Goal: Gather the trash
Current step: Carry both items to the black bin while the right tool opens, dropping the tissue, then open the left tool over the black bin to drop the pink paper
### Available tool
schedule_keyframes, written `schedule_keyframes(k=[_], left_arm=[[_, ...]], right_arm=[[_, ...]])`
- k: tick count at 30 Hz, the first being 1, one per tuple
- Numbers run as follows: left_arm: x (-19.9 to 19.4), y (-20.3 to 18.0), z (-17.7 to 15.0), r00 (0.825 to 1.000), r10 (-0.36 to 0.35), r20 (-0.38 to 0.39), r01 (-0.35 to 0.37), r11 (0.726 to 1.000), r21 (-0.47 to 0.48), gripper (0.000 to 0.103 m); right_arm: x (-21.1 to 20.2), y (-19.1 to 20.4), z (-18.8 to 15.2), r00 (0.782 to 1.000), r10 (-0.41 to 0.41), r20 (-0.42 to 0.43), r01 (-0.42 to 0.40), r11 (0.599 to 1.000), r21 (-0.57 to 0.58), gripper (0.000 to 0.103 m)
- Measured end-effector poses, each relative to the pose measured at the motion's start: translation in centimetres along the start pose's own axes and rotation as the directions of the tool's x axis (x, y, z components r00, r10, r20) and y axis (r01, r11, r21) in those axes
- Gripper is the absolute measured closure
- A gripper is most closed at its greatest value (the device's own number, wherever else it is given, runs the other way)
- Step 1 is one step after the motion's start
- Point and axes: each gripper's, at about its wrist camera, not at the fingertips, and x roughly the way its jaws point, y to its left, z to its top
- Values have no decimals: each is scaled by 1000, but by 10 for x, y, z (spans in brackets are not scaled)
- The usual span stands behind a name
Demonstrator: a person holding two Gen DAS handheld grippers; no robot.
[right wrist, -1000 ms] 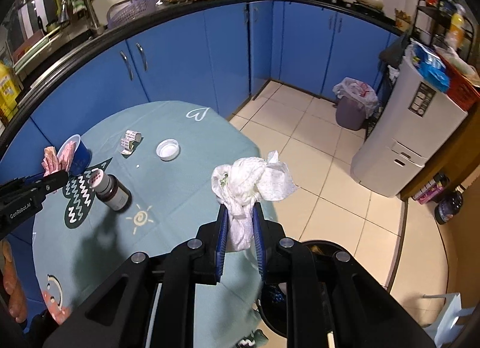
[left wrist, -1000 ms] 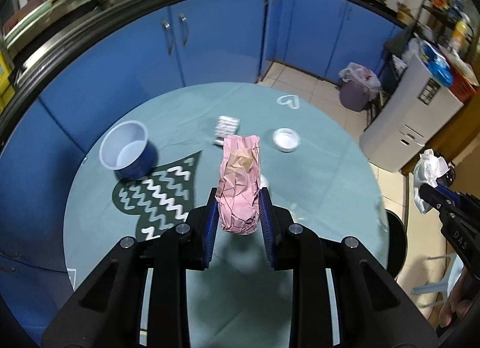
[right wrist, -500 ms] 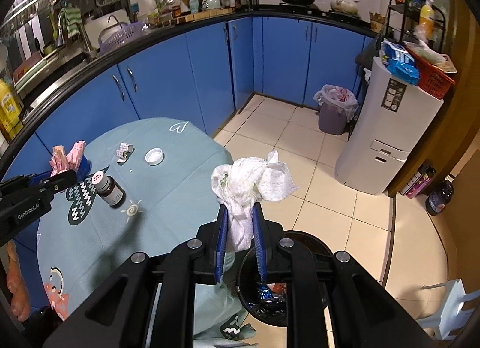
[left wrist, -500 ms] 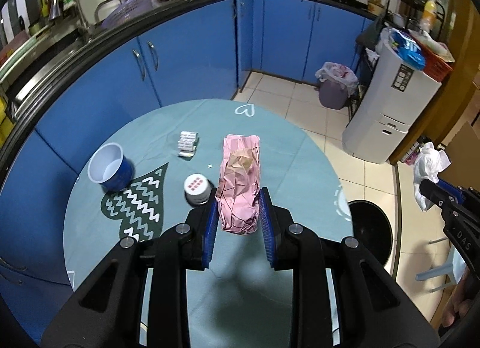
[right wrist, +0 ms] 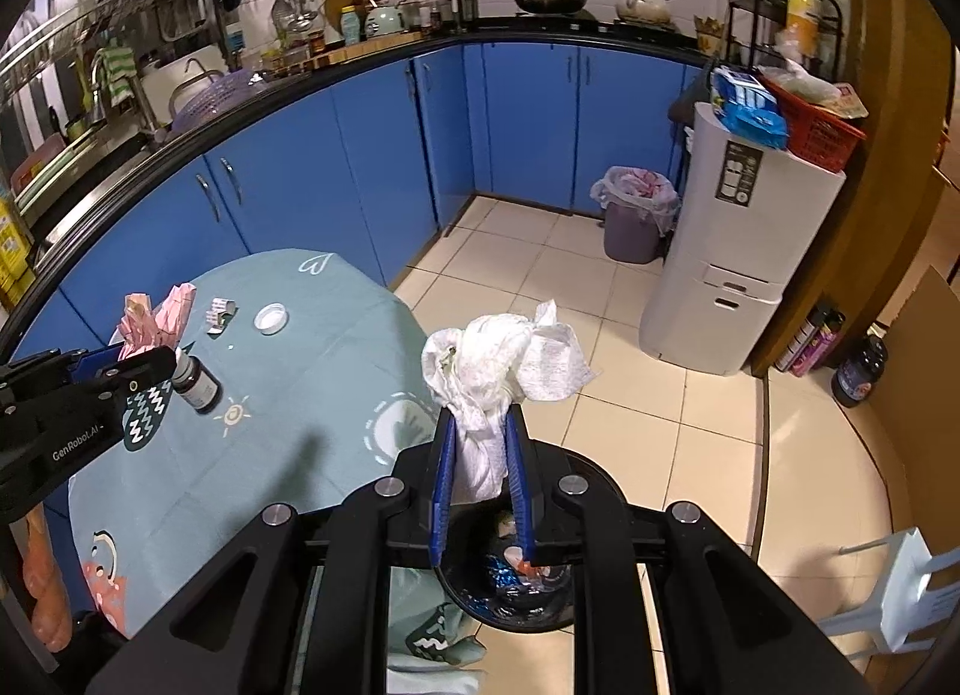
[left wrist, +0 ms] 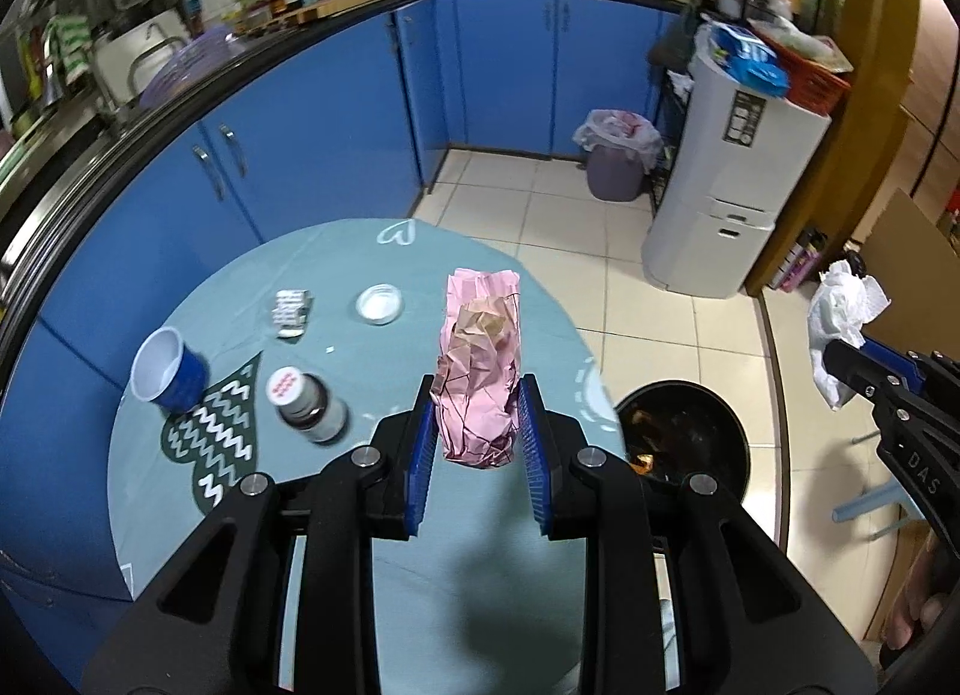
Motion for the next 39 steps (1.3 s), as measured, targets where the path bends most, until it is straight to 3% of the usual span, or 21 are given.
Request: schedule_keyframes(k=[19, 25, 26, 27, 28, 30, 34, 39], left_arm=[[9, -88, 13, 998, -67, -8, 68, 985, 161, 76], [16, -107, 17, 996, -81, -22, 84, 979, 184, 76], [17, -109, 18, 996, -82, -25, 85, 978, 188, 76], [19, -111, 18, 996, -82, -27, 86, 978, 191, 76], [20, -113, 19, 996, -83, -30, 87, 977, 194, 76], [23, -117, 20, 996, -84, -34, 89, 976, 200, 76], [27, -126, 24, 995, -89, -43, 96, 973, 212, 76], [33, -140, 29, 992, -109, -60, 120, 966, 231, 75]], right_arm=[[2, -51, -15, 999, -21, -34, 23, 998, 65, 86], [10, -58, -18, 998, 14, -64, -11, 999, 45, 84], [12, -57, -19, 997, 8, -70, -5, 999, 37, 82], [15, -59, -20, 997, 4, -77, -1, 999, 41, 70], [17, -63, -20, 996, 6, -88, -2, 999, 52, 42], [16, -67, -20, 997, 11, -71, -7, 998, 57, 15], [11, -77, -18, 990, -139, -21, 140, 989, 56, 15], [5, -101, -17, 969, -249, 10, 246, 962, 117, 15]])
